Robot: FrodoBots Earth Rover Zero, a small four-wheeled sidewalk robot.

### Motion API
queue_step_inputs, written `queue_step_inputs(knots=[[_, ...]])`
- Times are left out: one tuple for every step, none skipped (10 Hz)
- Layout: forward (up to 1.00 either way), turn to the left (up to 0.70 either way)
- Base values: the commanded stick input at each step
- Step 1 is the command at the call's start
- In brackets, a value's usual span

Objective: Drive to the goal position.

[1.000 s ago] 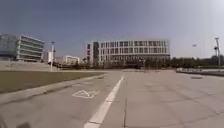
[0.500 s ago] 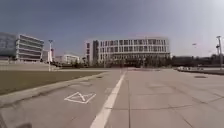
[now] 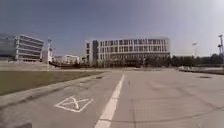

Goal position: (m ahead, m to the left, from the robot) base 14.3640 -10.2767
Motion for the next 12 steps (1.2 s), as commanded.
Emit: queue_step_inputs(knots=[[0.7,-0.35],[0.7,-0.35],[0.7,-0.35],[0.7,-0.33],[0.7,-0.1],[0.7,0.0],[0.7,0.0],[0.7,0.0],[0.7,0.0],[0.7,0.0],[0.7,0.0],[0.7,0.0]])
